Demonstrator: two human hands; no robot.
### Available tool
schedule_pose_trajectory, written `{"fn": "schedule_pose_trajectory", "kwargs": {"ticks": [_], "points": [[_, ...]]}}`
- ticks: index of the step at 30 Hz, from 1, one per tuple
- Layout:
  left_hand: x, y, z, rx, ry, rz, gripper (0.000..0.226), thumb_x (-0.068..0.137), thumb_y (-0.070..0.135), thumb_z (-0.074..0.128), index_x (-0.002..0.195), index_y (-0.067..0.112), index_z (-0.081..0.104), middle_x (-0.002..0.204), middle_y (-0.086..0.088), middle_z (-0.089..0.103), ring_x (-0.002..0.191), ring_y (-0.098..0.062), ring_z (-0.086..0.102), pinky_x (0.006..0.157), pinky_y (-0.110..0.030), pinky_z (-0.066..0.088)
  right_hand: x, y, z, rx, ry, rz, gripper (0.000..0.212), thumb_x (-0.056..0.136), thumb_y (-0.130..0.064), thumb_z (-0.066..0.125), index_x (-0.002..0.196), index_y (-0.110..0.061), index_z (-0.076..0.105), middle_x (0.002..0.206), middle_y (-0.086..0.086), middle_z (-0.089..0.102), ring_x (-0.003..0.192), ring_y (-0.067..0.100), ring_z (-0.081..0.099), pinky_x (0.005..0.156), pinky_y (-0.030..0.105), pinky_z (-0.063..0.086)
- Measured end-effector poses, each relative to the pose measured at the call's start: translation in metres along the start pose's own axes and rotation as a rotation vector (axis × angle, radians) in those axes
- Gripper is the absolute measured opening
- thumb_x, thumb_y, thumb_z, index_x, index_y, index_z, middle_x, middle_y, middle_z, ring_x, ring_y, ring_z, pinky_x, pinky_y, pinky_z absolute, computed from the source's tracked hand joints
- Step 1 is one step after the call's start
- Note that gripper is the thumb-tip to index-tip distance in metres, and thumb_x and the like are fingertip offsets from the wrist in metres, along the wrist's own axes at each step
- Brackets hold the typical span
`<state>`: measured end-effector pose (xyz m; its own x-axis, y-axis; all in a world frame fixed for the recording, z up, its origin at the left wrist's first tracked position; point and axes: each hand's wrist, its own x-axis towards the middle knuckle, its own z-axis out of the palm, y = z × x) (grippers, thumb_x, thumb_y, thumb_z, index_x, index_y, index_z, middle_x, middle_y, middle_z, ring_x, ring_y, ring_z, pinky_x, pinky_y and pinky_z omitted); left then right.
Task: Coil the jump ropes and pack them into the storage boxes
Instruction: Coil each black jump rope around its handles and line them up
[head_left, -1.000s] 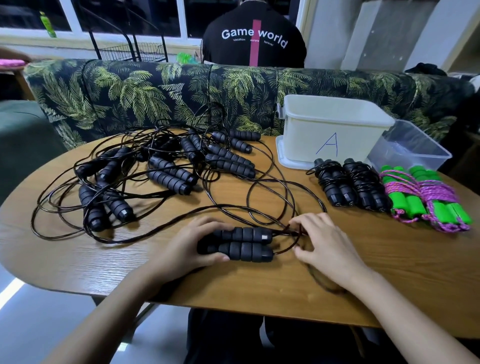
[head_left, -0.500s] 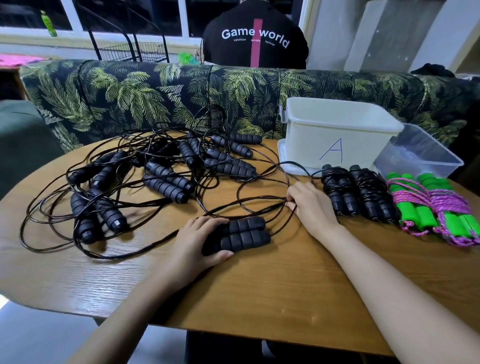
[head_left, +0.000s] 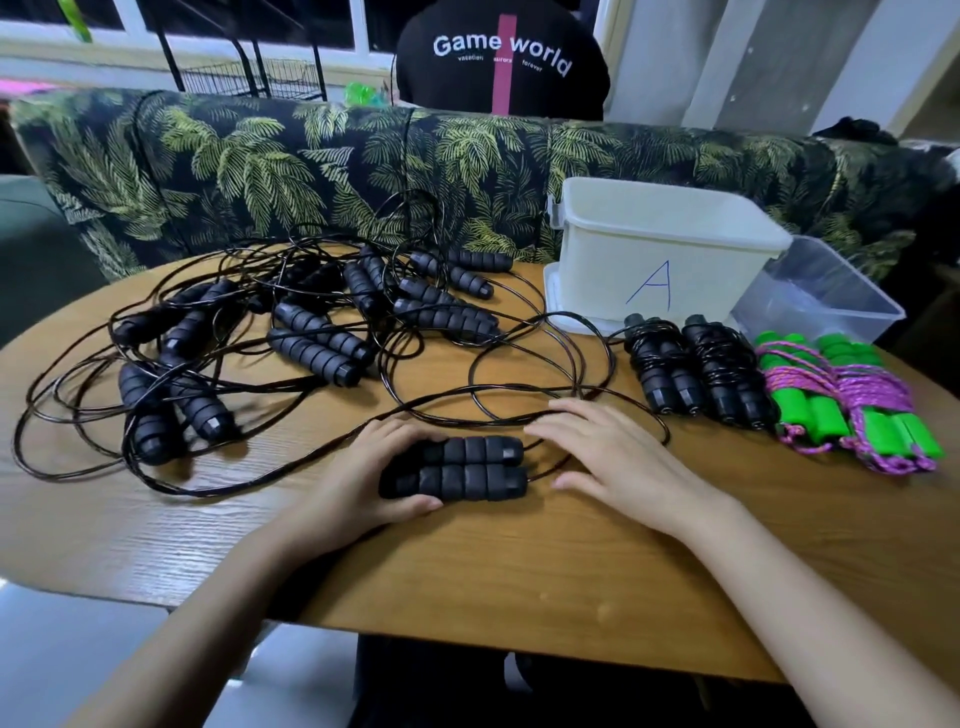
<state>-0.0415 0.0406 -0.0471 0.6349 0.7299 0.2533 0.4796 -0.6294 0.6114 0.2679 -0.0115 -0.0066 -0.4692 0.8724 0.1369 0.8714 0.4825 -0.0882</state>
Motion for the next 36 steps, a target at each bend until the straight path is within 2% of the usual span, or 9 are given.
{"fn": "schedule_pose_trajectory", "kwargs": {"ticks": [4, 8, 13, 16, 18, 21, 25, 31, 36], "points": [[-0.007, 0.0, -0.004, 0.024, -0.026, 0.055, 0.056, 0.081, 0.06, 0.068, 0.131, 0.049, 0.044, 0.128, 0.028, 0.048, 0.127, -0.007, 0.044, 0.106, -0.024, 0.037, 0.002, 0.002, -0.001, -0.102, 0.085, -0.134, 0.029, 0.082, -0.047, 0.065, 0.101, -0.025, 0.066, 0.099, -0.014, 0.064, 0.102, 0.008, 0.054, 0.103, 0.027, 0.039], [-0.008, 0.002, -0.006, 0.024, -0.045, 0.057, 0.053, 0.083, 0.06, 0.066, 0.13, 0.057, 0.04, 0.129, 0.028, 0.048, 0.128, -0.006, 0.044, 0.105, -0.021, 0.037, -0.017, 0.015, -0.004, -0.146, 0.113, -0.105, 0.036, 0.088, -0.058, 0.045, 0.085, -0.026, 0.061, 0.085, -0.017, 0.06, 0.084, 0.005, 0.054, 0.085, 0.012, 0.032], [-0.01, 0.005, -0.005, 0.006, -0.034, 0.036, 0.05, 0.083, 0.059, 0.065, 0.128, 0.05, 0.044, 0.127, 0.026, 0.049, 0.127, -0.005, 0.044, 0.103, -0.014, 0.034, -0.042, 0.038, 0.001, -0.124, 0.155, -0.091, 0.04, 0.1, -0.058, 0.034, 0.078, -0.026, 0.046, 0.077, -0.016, 0.048, 0.079, 0.002, 0.047, 0.112, 0.027, 0.035], [-0.013, 0.007, -0.003, -0.01, -0.018, 0.01, 0.049, 0.082, 0.061, 0.063, 0.126, 0.053, 0.044, 0.124, 0.03, 0.048, 0.125, -0.004, 0.043, 0.101, -0.01, 0.032, -0.046, 0.04, 0.001, -0.144, 0.215, -0.054, 0.046, 0.099, -0.061, 0.033, 0.073, -0.026, 0.051, 0.068, -0.016, 0.049, 0.067, 0.004, 0.045, 0.081, 0.03, 0.054], [-0.014, 0.01, -0.003, -0.01, -0.007, -0.012, 0.049, 0.081, 0.063, 0.062, 0.125, 0.059, 0.041, 0.122, 0.033, 0.046, 0.124, -0.004, 0.043, 0.1, -0.011, 0.033, -0.047, 0.038, -0.002, -0.213, 0.307, -0.024, 0.056, 0.099, -0.065, 0.029, 0.065, -0.025, 0.05, 0.058, -0.015, 0.044, 0.056, 0.004, 0.035, 0.054, 0.02, 0.038], [-0.013, 0.014, -0.001, 0.01, 0.004, -0.037, 0.049, 0.081, 0.064, 0.06, 0.126, 0.056, 0.042, 0.121, 0.031, 0.046, 0.122, -0.005, 0.044, 0.101, -0.023, 0.039, -0.048, 0.035, -0.006, -0.248, 0.357, 0.06, 0.059, 0.096, -0.068, 0.029, 0.059, -0.025, 0.048, 0.049, -0.015, 0.034, 0.043, 0.008, 0.035, 0.05, 0.012, 0.017], [-0.014, 0.015, -0.001, 0.038, 0.003, -0.033, 0.058, 0.085, 0.061, 0.059, 0.138, 0.041, 0.044, 0.134, 0.023, 0.044, 0.131, -0.009, 0.039, 0.108, -0.035, 0.039, -0.055, 0.038, 0.001, -0.168, 0.269, 0.124, 0.047, 0.098, -0.061, 0.03, 0.084, -0.031, 0.063, 0.066, -0.016, 0.059, 0.061, 0.01, 0.058, 0.057, 0.023, 0.03], [-0.017, 0.018, -0.005, 0.015, -0.027, -0.003, 0.05, 0.091, 0.054, 0.056, 0.139, 0.041, 0.052, 0.146, 0.022, 0.042, 0.138, -0.007, 0.038, 0.112, -0.038, 0.038, -0.061, 0.047, 0.004, -0.058, 0.175, 0.152, 0.032, 0.095, -0.057, 0.035, 0.078, -0.033, 0.047, 0.077, -0.018, 0.047, 0.082, 0.003, 0.044, 0.059, 0.023, 0.04], [-0.004, 0.042, 0.023, 0.183, 0.173, -0.113, 0.046, 0.09, 0.046, 0.065, 0.135, 0.037, 0.058, 0.144, 0.014, 0.049, 0.127, -0.013, 0.046, 0.105, -0.041, 0.044, -0.061, 0.032, -0.001, -0.189, 0.451, 0.333, 0.034, 0.088, -0.047, 0.058, 0.066, -0.021, 0.06, 0.061, -0.015, 0.047, 0.062, 0.011, 0.049, 0.046, 0.022, 0.033]]}}
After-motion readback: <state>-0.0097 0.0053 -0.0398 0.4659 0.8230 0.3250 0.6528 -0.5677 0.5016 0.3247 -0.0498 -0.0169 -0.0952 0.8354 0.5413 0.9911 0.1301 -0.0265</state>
